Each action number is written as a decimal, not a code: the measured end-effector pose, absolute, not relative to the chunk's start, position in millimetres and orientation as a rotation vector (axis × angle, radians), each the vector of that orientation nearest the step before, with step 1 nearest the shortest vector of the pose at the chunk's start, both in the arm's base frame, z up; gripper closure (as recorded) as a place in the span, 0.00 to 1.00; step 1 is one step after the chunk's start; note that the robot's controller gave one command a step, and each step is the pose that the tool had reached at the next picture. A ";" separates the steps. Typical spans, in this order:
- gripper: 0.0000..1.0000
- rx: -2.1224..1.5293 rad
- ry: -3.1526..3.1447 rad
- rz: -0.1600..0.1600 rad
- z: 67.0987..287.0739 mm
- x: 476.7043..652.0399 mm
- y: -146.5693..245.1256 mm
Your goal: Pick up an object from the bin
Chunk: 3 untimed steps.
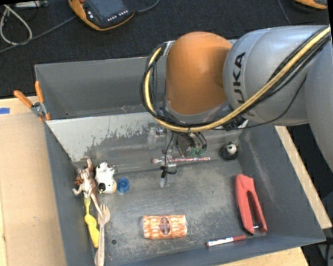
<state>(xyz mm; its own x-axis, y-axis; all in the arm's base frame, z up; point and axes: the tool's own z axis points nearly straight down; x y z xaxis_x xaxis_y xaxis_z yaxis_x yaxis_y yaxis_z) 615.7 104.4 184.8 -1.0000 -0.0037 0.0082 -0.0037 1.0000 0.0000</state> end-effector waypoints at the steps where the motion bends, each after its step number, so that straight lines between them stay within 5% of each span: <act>1: 0.00 0.002 -3.141 -0.001 189.4 617.3 103.8; 2: 0.00 0.166 -3.137 -0.002 136.6 592.3 92.7; 3: 0.00 0.050 -3.143 -0.003 108.6 564.3 71.6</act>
Offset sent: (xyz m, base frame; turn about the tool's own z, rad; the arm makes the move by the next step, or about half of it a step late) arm -0.0427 -0.0221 -0.0890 -0.1776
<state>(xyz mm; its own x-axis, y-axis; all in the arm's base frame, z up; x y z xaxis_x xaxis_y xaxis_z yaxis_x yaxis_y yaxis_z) 564.3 71.6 108.6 -0.9995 -0.0318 -0.0020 -0.0318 0.9995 0.0020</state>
